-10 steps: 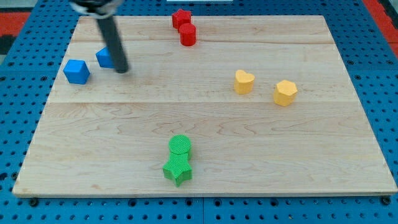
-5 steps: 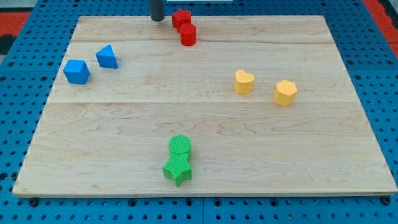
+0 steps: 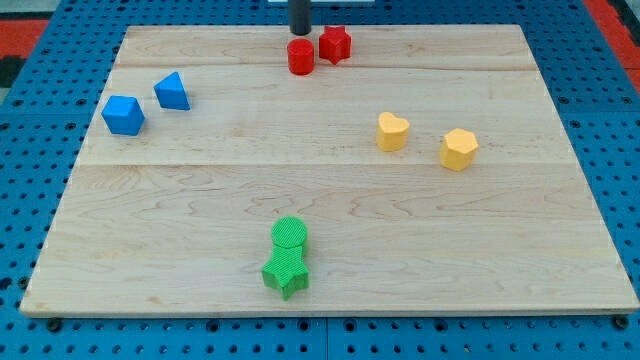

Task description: Move the red blocks to the center of the board

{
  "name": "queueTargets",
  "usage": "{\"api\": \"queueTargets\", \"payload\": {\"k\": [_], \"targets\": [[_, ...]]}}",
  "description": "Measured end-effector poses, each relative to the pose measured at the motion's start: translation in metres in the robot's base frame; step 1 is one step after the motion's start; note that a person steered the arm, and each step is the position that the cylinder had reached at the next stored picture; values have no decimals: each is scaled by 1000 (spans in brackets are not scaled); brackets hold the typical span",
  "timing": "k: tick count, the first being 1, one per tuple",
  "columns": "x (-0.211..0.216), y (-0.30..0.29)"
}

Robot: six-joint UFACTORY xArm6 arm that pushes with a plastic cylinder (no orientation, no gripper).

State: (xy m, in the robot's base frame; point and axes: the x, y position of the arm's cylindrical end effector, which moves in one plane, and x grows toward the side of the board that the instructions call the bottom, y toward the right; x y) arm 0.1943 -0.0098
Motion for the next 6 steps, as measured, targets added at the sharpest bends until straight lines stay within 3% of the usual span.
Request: {"api": "queueTargets", "payload": {"k": [1,2,3,4,6], "targets": [[3,97],[29,108],[54,66],[53,27],[56,127]]}}
